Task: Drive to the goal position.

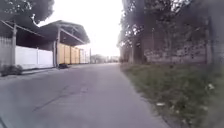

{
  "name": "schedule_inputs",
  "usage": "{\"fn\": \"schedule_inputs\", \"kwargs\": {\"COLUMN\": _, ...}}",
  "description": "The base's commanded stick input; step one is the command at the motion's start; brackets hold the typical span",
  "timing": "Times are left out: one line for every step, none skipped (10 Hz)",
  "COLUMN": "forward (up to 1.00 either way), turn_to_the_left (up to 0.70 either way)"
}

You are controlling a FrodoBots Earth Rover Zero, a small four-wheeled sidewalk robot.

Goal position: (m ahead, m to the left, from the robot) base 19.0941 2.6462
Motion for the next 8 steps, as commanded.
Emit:
{"fn": "schedule_inputs", "kwargs": {"forward": 1.00, "turn_to_the_left": 0.00}}
{"fn": "schedule_inputs", "kwargs": {"forward": 1.00, "turn_to_the_left": 0.00}}
{"fn": "schedule_inputs", "kwargs": {"forward": 1.00, "turn_to_the_left": 0.00}}
{"fn": "schedule_inputs", "kwargs": {"forward": 1.00, "turn_to_the_left": 0.00}}
{"fn": "schedule_inputs", "kwargs": {"forward": 1.00, "turn_to_the_left": 0.00}}
{"fn": "schedule_inputs", "kwargs": {"forward": 1.00, "turn_to_the_left": 0.00}}
{"fn": "schedule_inputs", "kwargs": {"forward": 1.00, "turn_to_the_left": 0.00}}
{"fn": "schedule_inputs", "kwargs": {"forward": 1.00, "turn_to_the_left": 0.00}}
